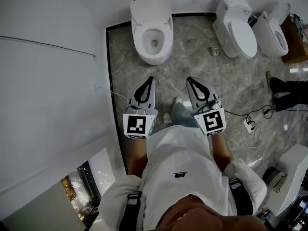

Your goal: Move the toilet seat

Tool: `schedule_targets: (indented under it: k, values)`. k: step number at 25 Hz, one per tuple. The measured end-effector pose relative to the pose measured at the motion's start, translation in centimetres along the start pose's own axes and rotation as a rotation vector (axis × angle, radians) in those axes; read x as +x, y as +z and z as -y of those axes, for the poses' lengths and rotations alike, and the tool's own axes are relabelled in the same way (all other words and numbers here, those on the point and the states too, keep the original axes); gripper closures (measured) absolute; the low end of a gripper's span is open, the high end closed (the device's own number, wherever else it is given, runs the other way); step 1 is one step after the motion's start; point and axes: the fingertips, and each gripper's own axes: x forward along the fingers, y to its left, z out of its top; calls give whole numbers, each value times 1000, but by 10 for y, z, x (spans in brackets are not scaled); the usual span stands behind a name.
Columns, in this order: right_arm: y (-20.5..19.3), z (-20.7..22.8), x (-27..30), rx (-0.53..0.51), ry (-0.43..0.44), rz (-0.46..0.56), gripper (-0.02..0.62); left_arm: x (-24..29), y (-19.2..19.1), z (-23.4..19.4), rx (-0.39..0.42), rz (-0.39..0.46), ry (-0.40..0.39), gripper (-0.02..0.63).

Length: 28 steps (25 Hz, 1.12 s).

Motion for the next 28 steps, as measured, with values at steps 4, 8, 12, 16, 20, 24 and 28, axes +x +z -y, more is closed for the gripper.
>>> schedule_targets:
  k: [4, 8, 12, 16, 20, 24, 28]
  values:
    - [-8, 3, 20, -7, 10, -9, 565, 13, -4, -14, -16, -6, 6, 577]
    - [-7, 15, 48, -21, 25, -24, 565, 31, -8, -35, -29, -25, 19, 577]
    - [-2, 31, 73, -25, 28, -19, 565, 55, -5, -46, -33, -20, 13, 577]
    - [2, 48, 90, -22, 26, -11, 565, 76, -11, -51, -32, -30, 8, 577]
    - [2, 67, 109, -20, 36, 0, 565, 100, -7, -62, -20, -27, 20, 577]
    - [0, 86, 128, -9, 48, 3, 565, 120, -4, -75, -5, -34, 45, 577]
    - [-1, 106, 148, -2, 63, 3, 565, 141, -1, -89, 7, -49, 72, 577]
